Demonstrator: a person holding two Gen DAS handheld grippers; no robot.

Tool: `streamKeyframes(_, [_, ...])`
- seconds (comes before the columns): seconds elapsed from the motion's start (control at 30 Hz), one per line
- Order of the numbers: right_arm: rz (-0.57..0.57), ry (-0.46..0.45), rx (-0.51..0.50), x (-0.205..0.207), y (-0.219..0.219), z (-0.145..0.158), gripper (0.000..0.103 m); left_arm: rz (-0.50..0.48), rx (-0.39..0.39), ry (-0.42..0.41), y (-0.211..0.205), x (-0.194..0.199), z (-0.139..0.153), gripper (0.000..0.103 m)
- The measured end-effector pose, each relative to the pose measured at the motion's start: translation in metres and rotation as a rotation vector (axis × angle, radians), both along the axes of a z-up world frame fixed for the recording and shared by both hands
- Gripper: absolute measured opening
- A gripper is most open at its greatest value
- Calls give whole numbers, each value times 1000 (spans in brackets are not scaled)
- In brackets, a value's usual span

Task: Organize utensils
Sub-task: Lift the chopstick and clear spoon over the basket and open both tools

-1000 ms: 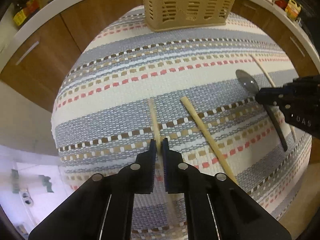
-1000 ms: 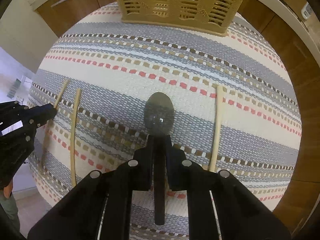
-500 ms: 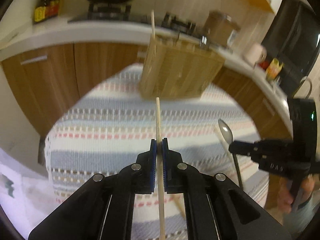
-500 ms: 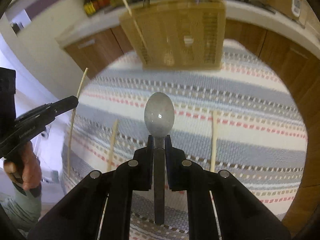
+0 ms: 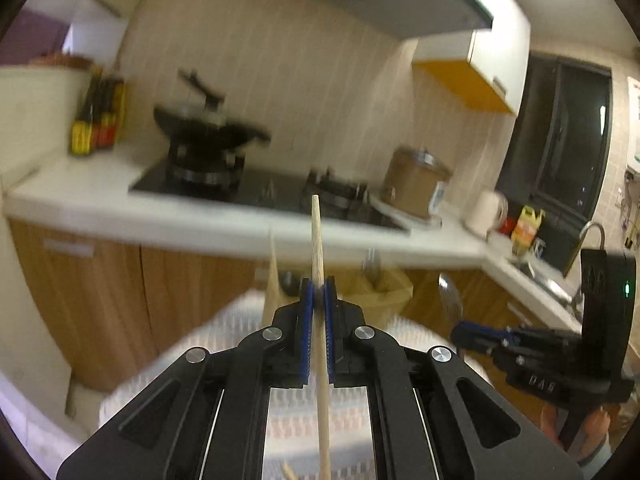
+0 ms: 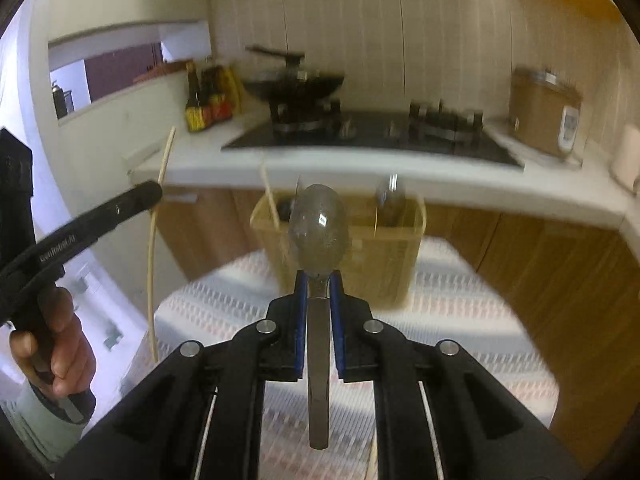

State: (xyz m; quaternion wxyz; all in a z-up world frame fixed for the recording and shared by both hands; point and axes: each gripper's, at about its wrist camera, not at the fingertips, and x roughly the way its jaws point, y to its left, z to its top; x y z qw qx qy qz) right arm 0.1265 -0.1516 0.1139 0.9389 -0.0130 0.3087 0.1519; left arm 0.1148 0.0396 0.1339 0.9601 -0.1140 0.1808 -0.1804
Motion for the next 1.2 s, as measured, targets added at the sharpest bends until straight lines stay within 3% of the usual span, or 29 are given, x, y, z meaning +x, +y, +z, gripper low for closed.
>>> streamKeyframes(0.17, [-40, -125, -4, 22, 0, 25, 9, 64, 53, -184, -20, 12, 31, 3])
streamKeyframes(0.27, [-74, -168, -7, 45, -2, 39, 9, 70, 49, -246, -30, 31, 43, 3])
streamKeyframes(0.37, [-86, -224, -2, 69, -4, 49, 9, 126, 110, -322, -45, 46, 45, 3])
streamKeyframes(0.47, [-58, -270, 12, 88, -6, 49, 9, 103, 78, -291, -50, 76, 41, 3])
streamKeyframes(0.73, [-119, -292, 53, 133, -18, 24, 9, 111, -10, -229, -43, 123, 14, 3])
streamKeyframes(1.2, [-146, -225, 61, 148, -33, -26, 9, 210, -52, -176, -37, 137, -25, 4])
